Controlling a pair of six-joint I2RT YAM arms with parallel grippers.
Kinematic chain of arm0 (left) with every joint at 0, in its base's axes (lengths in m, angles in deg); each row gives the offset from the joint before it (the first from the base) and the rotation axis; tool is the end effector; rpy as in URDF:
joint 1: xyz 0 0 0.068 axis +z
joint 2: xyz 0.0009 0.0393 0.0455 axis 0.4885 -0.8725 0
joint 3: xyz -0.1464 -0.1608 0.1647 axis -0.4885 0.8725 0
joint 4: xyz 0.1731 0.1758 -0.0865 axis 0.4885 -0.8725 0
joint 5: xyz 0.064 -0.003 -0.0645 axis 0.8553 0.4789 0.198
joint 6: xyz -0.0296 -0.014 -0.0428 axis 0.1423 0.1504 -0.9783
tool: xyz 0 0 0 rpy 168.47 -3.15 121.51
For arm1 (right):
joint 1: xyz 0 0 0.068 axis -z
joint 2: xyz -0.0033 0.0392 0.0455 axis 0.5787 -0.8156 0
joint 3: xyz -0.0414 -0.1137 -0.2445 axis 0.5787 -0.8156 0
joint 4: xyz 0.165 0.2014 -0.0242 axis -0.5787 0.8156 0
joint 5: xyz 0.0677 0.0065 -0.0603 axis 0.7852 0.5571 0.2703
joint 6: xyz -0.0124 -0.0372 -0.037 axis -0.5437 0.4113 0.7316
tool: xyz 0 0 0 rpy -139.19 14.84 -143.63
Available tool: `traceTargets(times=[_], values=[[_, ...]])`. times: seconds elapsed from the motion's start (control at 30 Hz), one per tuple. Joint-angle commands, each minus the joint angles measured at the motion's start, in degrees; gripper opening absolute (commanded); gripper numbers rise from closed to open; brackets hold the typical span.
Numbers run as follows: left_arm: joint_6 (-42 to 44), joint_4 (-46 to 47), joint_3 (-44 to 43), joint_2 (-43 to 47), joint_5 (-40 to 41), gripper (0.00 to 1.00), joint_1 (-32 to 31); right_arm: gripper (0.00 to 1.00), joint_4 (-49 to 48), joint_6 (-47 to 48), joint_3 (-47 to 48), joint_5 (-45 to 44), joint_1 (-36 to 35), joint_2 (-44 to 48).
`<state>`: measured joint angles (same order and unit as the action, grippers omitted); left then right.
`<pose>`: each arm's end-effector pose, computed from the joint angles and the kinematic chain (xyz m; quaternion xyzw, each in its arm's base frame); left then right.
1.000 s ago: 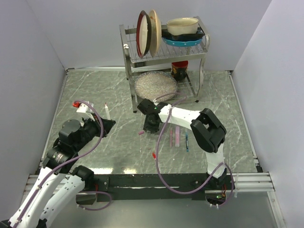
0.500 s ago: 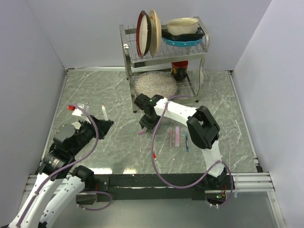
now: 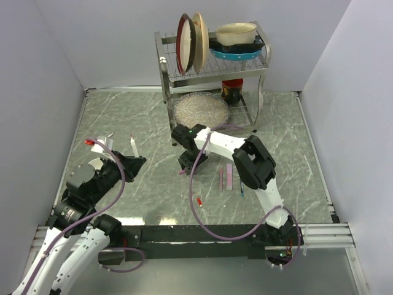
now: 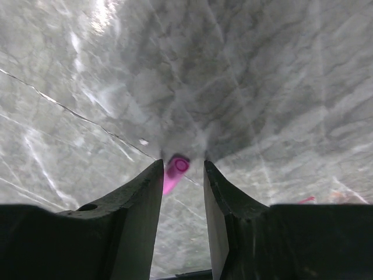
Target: Insert the pens into the pen caps
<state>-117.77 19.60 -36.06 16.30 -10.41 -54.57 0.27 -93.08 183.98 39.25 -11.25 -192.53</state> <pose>0.0863 -0.0455 0.3359 0.0136 0.7463 -0.3447 0.5692 0.2947 0.3105 0.1605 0.3841 0.9213 0.0520 0.0318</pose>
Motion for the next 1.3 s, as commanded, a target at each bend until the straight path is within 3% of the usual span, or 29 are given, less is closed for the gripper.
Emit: traceTargets(times=[0.0,0.27,0.37,0.47,0.57,0.73,0.93,1.07,1.1,1.27], values=[[0.98,1.00,-0.12,0.93,-0.86,0.01,0.27,0.41,1.56,-2.61,3.16,-0.29,-0.41,-1.52],[0.89,0.82,-0.12,1.63,-0.16,0.01,0.27,0.34,3.49,-3.05,2.55,-0.89,-1.47,-2.50],[0.71,0.65,-0.12,2.24,0.46,0.01,0.27,0.25,3.58,-2.26,1.93,-1.86,-1.47,-2.49],[0.71,0.56,-0.12,2.51,0.98,0.01,0.27,0.08,1.74,-0.41,-0.69,-1.95,-1.47,-2.41],[0.54,0.38,-0.12,2.42,1.07,0.01,0.18,0.00,-2.20,3.27,-5.16,-2.30,-1.38,-1.62],[0.63,0.65,-0.21,1.28,-0.07,0.01,0.10,0.00,-12.32,13.81,-15.28,-3.71,-0.59,7.07],[-0.08,2.05,-0.29,-2.76,-7.09,0.01,0.10,0.00,-21.37,25.33,-25.57,-5.82,-0.41,19.82],[-1.48,4.94,0.23,-7.15,-15.25,0.01,0.10,0.00,-25.85,30.60,-30.57,-4.15,0.03,25.18],[-3.05,6.43,0.84,-7.86,-20.67,0.01,0.10,0.00,-26.56,32.62,-31.02,-3.71,0.03,27.45],[-9.04,18.38,7.35,-10.76,-31.00,0.01,-0.08,0.00,-31.47,39.13,-31.99,-2.92,0.12,36.25]])
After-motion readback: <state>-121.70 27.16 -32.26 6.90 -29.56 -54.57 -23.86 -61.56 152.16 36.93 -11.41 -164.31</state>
